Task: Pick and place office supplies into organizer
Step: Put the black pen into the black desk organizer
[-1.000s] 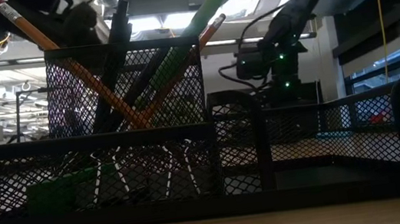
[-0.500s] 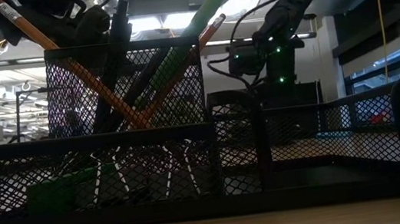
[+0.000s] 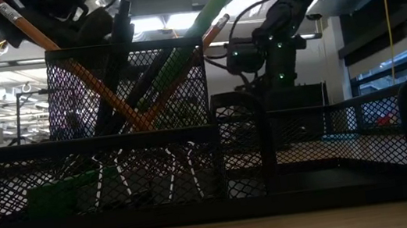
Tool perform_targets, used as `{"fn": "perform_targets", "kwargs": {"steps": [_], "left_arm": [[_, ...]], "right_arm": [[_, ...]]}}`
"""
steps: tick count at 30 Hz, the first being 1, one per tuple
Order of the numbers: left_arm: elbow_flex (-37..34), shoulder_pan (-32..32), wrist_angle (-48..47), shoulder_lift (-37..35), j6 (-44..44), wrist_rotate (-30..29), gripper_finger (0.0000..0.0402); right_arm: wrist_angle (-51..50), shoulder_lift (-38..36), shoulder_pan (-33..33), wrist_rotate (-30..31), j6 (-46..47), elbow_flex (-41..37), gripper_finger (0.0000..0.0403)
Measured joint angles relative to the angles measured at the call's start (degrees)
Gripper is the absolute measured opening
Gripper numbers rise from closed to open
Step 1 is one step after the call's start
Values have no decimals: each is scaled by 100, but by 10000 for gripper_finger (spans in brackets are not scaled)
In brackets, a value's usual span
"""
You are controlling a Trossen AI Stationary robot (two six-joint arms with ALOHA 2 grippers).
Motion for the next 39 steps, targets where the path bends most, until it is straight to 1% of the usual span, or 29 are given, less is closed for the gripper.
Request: {"fn": "perform_targets", "kwargs": {"steps": [4,7,12,16,21,27,32,35,39], "left_arm": [[0,-160,164,304,685,0,88],[0,-273,428,643,954,-81,88],[0,-387,757,1247,1072,-316,91],[0,-454,902,1605,1117,-326,108],[0,-528,913,1815,1117,-321,134],[0,-660,1297,2041,1112,-192,155],[2,-764,1325,2266,1070,-177,163],[140,-795,1352,2476,1082,-239,164],[393,-770,1356,2803,1334,-295,164]], "right_arm": [[286,11,192,-70,119,-2,39],[464,14,313,-135,209,-2,39],[788,22,503,-182,471,-4,39],[1066,22,625,-275,752,-9,39],[1245,22,776,-252,902,-7,39],[1568,20,887,-224,961,0,39],[1720,11,904,-213,1055,4,39],[1812,9,903,-220,1055,4,39],[1864,6,912,-455,1055,6,39]]}}
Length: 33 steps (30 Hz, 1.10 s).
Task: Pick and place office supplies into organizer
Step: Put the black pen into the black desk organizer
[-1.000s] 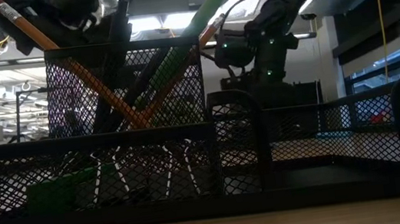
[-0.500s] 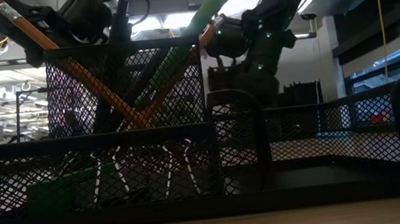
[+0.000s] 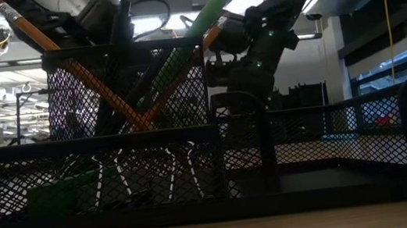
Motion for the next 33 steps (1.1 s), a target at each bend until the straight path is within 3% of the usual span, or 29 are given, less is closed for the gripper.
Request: {"fn": "perform_targets", "kwargs": {"steps": [16,33], "left_arm": [[730,11,-563,790,336,35,161],[746,11,-678,748,365,467,49]], "right_arm": [[65,-8,85,-32,44,5,39],[68,-12,83,-29,-69,5,39]]}}
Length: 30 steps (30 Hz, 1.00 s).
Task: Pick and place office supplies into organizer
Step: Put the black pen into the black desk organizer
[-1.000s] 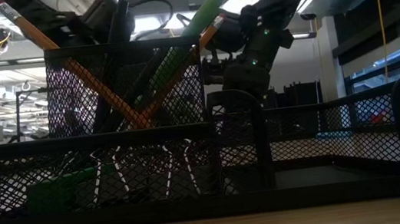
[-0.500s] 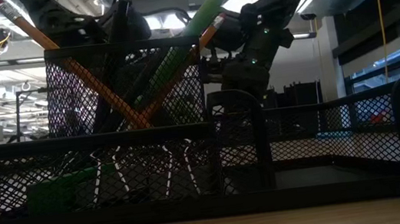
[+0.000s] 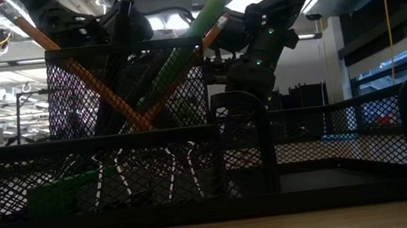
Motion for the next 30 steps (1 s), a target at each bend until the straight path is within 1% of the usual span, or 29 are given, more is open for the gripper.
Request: {"fn": "perform_targets", "kwargs": {"steps": [2,5,8,11,15,18,21,23,26,28,30], "left_arm": [[0,-2,-6,0,2,10,41],[0,-2,-6,0,0,7,40],[0,-2,-8,0,-9,7,40],[0,-2,-8,0,-33,-16,39],[0,5,-151,-76,-31,-78,40],[-1,51,-426,-277,-97,-149,39],[0,128,-636,-620,-204,-137,39],[0,161,-923,-909,-246,-32,40],[68,135,-1430,-1348,-209,386,39],[277,18,-2129,-1580,-203,580,38],[618,-135,-2965,-1740,-203,583,38]], "right_arm": [[0,0,-1,-2,-63,0,39],[0,0,2,-11,-177,0,41],[-4,0,7,-14,-174,2,55],[-14,0,4,-16,-158,3,89],[-236,-35,9,-5,-143,11,152],[-597,-373,17,186,-526,0,191],[-628,-865,23,414,-562,9,216],[-663,-1142,-40,449,-564,9,227],[-841,-1436,-195,487,-636,9,234],[-1041,-1525,-319,498,-711,9,235],[-1118,-1561,-446,500,-685,7,235]]}}
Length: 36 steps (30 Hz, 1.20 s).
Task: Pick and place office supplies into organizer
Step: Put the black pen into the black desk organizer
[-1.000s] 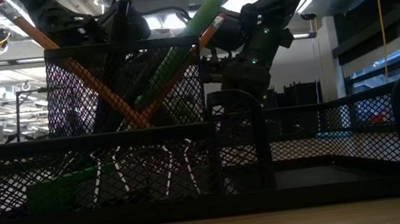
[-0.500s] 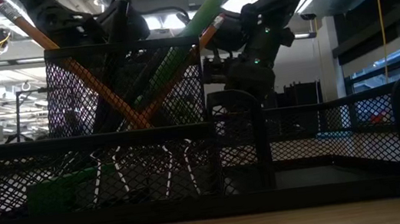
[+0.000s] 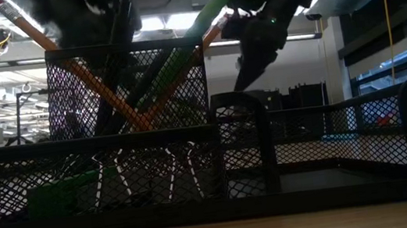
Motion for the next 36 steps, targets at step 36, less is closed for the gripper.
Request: {"fn": "perform_targets", "kwargs": {"steps": [36], "left_arm": [[3102,-3044,-3531,859,-3181,245,38]], "right_arm": [[226,735,-286,-4,217,-5,236]]}}
